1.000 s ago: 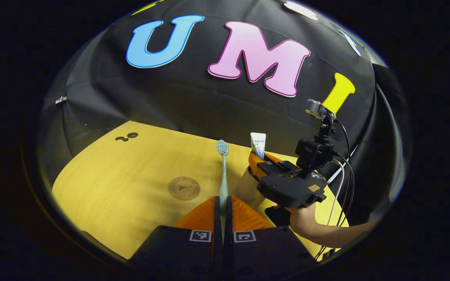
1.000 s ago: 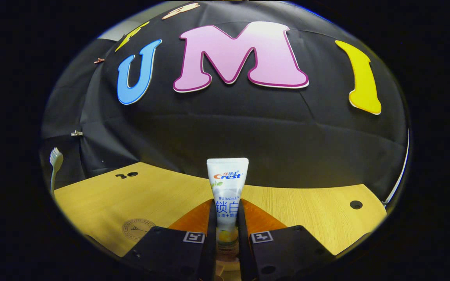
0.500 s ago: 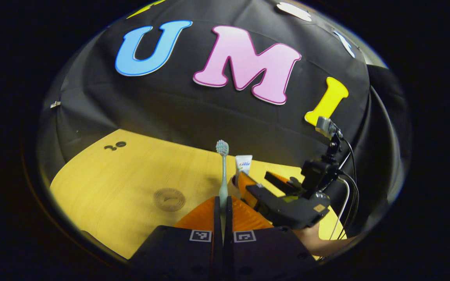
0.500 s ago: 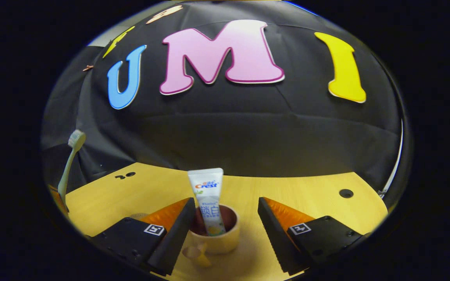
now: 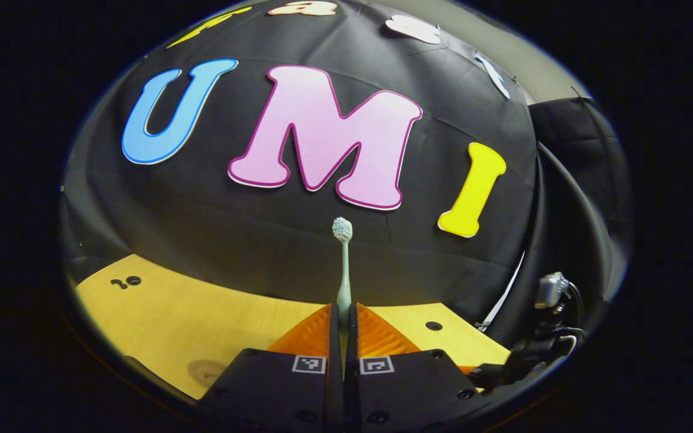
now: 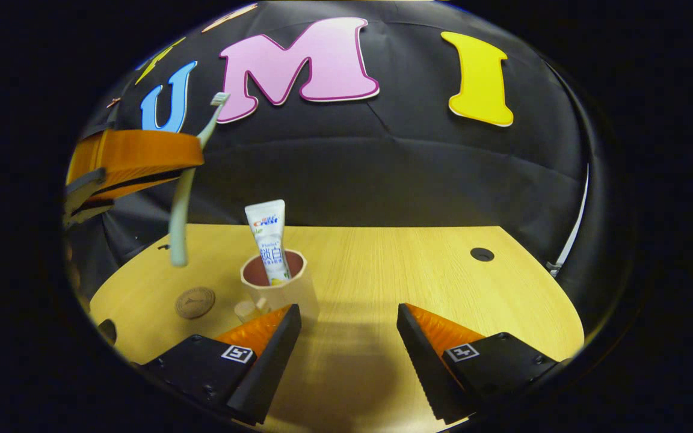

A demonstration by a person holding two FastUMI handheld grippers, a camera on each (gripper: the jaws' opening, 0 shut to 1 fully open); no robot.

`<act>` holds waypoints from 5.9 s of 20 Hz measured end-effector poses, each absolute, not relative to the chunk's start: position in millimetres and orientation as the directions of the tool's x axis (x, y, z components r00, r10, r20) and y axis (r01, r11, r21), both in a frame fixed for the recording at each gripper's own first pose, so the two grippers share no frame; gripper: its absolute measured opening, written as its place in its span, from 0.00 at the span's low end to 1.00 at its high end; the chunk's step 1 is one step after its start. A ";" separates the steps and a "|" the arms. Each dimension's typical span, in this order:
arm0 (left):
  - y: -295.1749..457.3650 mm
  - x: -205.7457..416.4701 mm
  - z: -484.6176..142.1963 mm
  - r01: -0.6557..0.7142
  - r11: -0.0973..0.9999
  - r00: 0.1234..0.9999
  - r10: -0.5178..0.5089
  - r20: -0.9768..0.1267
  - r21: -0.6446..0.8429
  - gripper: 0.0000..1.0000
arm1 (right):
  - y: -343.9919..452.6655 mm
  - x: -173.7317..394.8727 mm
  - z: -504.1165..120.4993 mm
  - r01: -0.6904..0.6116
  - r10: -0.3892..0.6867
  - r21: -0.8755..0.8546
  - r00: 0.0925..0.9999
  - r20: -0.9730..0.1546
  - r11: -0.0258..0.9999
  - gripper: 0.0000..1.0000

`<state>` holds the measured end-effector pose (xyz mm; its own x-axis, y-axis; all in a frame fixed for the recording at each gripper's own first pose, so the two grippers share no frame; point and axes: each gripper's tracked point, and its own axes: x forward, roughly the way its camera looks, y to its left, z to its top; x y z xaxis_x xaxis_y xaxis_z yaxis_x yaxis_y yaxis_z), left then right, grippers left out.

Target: Put the toothbrush and toothpaste on the desktop into the cup, then pick up the cup and place it on the coaster on the desktop.

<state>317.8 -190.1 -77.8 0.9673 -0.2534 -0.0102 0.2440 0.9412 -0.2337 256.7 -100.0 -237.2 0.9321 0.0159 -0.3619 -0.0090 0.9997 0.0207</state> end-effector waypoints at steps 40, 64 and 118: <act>-89.3 222.0 -195.2 -0.006 0.957 0.983 -0.047 -0.176 -0.288 0.95 | -71.2 267.2 -202.6 -0.076 0.111 0.094 0.881 -0.460 0.993 0.98; 44.8 111.0 -198.1 -0.253 0.921 0.926 0.144 -0.348 -0.295 0.96 | 8.2 300.5 -278.6 0.125 0.156 0.235 0.451 -0.879 0.964 0.98; 102.8 24.5 -231.8 -0.241 0.933 0.891 0.103 -0.442 -0.266 0.96 | 184.8 285.9 -319.7 -0.333 0.097 -0.032 0.363 -0.927 0.942 0.30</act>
